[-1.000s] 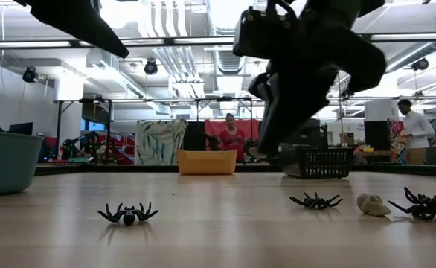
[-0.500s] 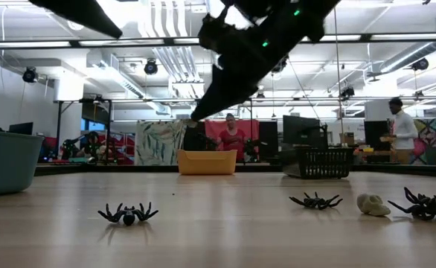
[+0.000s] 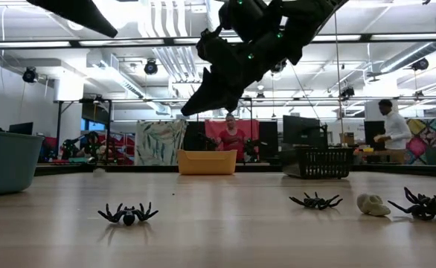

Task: Sort Halloween decoration
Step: Put the white skull toy into the black bin

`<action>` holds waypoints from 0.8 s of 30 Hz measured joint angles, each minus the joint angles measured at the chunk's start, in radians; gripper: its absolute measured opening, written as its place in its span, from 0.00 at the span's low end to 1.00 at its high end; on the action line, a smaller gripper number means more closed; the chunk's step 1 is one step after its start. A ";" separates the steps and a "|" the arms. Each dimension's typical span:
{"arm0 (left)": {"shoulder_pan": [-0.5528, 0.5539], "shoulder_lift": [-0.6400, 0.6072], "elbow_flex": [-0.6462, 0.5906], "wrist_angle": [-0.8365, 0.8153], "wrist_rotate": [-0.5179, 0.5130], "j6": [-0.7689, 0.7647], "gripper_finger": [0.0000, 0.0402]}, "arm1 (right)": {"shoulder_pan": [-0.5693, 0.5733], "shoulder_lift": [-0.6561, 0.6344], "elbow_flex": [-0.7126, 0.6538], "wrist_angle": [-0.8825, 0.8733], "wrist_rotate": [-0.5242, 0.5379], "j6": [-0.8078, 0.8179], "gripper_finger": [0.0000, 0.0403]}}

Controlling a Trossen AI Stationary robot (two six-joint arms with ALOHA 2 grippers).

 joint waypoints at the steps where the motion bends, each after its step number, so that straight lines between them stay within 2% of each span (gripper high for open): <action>1: 0.000 0.000 0.000 -0.007 0.000 0.000 0.21 | 0.002 0.000 0.000 -0.009 -0.001 0.000 0.02; 7: 0.014 0.000 -0.015 -0.016 0.017 -0.014 0.20 | 0.027 -0.006 0.000 -0.083 -0.002 -0.001 0.02; 17: 0.203 0.001 -0.048 -0.048 0.428 -0.103 0.19 | 0.042 -0.088 -0.008 -0.346 -0.002 -0.042 0.02; 24: 0.359 0.001 -0.059 -0.115 0.611 -0.121 0.19 | 0.040 -0.200 -0.151 -0.322 0.000 -0.067 0.02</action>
